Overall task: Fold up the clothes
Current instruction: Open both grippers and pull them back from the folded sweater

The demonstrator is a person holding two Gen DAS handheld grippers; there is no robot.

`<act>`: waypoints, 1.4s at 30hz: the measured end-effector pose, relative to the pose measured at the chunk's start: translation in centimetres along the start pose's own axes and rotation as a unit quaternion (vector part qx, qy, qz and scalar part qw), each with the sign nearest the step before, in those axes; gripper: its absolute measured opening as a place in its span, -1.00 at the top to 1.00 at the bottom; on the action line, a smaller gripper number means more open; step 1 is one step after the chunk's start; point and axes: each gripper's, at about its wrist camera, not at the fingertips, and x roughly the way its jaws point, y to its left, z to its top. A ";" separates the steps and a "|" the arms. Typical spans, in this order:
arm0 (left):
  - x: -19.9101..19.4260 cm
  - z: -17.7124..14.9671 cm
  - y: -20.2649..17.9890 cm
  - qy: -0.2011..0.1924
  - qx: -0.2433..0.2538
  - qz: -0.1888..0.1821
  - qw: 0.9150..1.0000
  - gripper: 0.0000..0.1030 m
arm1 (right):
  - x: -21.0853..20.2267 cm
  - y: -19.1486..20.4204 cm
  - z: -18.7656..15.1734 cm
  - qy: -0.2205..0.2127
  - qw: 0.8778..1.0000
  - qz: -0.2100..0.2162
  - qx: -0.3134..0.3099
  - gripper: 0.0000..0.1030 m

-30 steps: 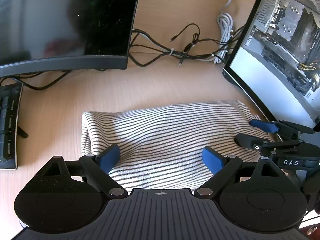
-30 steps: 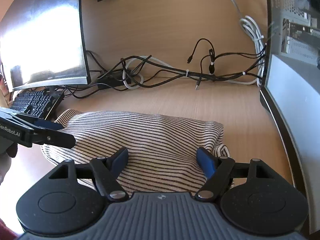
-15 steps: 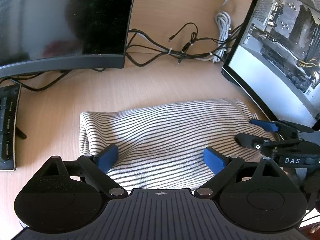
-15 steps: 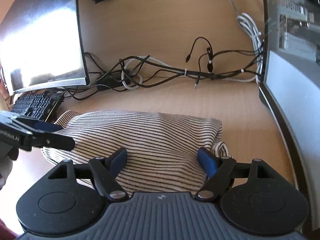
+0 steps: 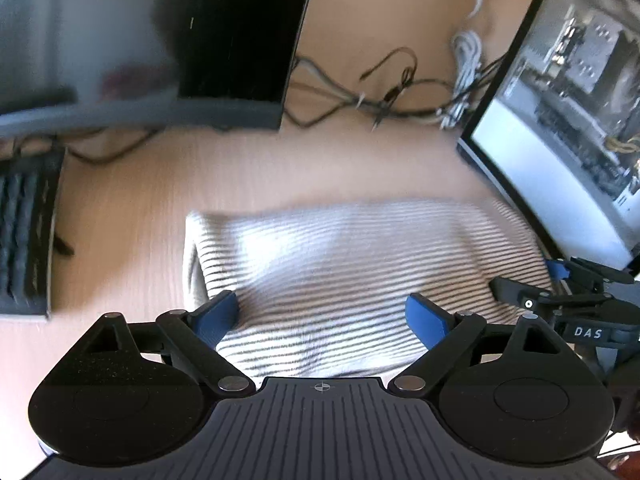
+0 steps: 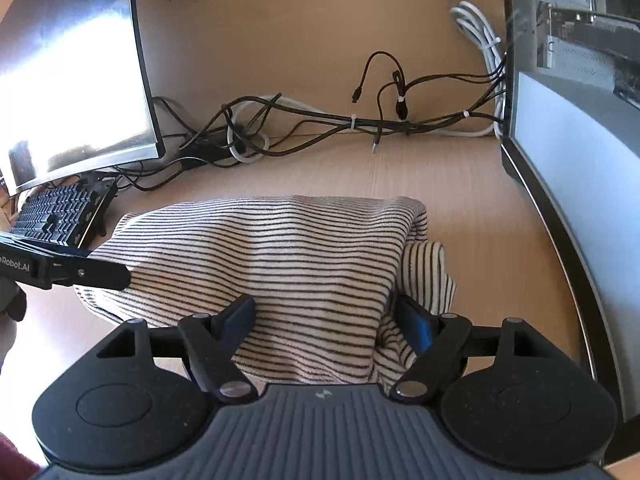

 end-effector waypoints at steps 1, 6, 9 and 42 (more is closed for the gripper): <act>0.1 -0.1 0.0 0.001 0.001 0.001 1.000 -0.82 | 0.1 0.0 -0.1 0.002 1.000 0.000 -0.002 -0.49; 0.3 -0.3 0.3 -0.001 0.002 0.001 1.000 -0.84 | 0.1 0.2 -0.5 -0.001 1.000 -0.007 -0.012 -0.49; 0.6 -0.6 0.6 0.004 -0.006 0.005 1.000 -0.85 | -0.2 0.3 -0.6 -0.002 1.000 -0.015 -0.017 -0.49; -13.4 -11.2 -6.9 -0.143 0.007 0.100 0.985 -1.00 | -16.3 9.1 -9.9 -0.121 0.982 -0.139 0.047 -1.00</act>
